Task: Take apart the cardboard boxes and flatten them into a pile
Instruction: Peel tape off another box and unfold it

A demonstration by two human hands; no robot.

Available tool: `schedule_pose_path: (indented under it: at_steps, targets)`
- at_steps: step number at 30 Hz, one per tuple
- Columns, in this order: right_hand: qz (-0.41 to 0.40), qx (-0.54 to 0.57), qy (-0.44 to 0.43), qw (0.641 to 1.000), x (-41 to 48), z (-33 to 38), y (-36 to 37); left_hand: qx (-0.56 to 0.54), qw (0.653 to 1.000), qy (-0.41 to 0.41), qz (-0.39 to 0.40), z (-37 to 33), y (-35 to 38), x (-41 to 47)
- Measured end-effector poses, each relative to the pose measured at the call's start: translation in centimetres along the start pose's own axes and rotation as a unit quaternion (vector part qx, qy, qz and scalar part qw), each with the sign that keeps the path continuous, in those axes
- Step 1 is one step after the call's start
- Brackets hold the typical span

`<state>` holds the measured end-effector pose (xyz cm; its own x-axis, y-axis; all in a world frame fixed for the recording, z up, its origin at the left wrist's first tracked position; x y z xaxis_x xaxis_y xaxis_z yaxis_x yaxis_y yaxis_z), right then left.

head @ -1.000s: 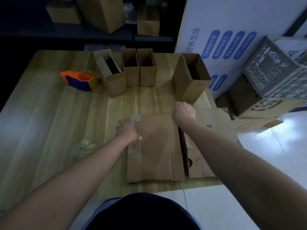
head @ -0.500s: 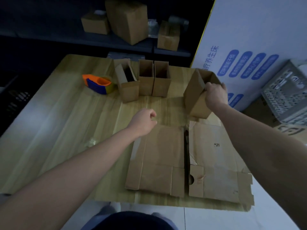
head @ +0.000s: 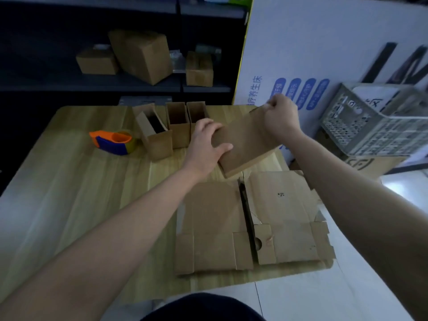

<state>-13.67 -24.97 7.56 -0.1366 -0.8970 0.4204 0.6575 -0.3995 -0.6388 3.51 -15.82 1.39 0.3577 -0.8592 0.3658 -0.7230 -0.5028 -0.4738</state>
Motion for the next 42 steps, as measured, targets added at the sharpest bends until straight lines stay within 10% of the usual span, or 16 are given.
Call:
schedule_pose_path:
  at_steps: [14, 18, 22, 31, 42]
  targets:
    - [0.099, -0.007, 0.301, 0.948, -11.1, -8.2, 5.4, 0.202, 0.971, 0.016, 0.130, 5.1, -1.0, -4.4]
    - [0.086, -0.113, 0.134, 0.981, -11.1, -6.6, 5.6, 0.206, 0.967, 0.001, 0.149, 6.1, -0.5, -4.2]
    - [0.277, -0.181, -0.073, 0.941, -12.6, -4.1, 8.9, 0.200, 0.966, -0.028, 0.161, 6.4, -0.4, -3.1]
    - [0.369, -0.206, -0.065, 0.904, -13.0, -5.1, 10.9, 0.217, 0.962, -0.022, 0.168, 6.4, 0.4, -2.3]
    - [0.359, -0.184, -0.020, 0.915, -13.7, -5.5, 10.4, 0.214, 0.937, 0.172, 0.217, 4.7, 1.8, -3.1]
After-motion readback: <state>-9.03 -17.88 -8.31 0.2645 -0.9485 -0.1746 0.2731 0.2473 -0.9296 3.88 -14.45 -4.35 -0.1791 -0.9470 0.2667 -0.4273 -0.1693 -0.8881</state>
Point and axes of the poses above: each hand's wrist, its own x-axis towards the middle knuckle, its own y-axis out of the palm, z = x × y, the point moved 8 cm from there along x, towards the middle knuckle, and after that the axes turned 14 degrees about -z, right-handed, at the moved point
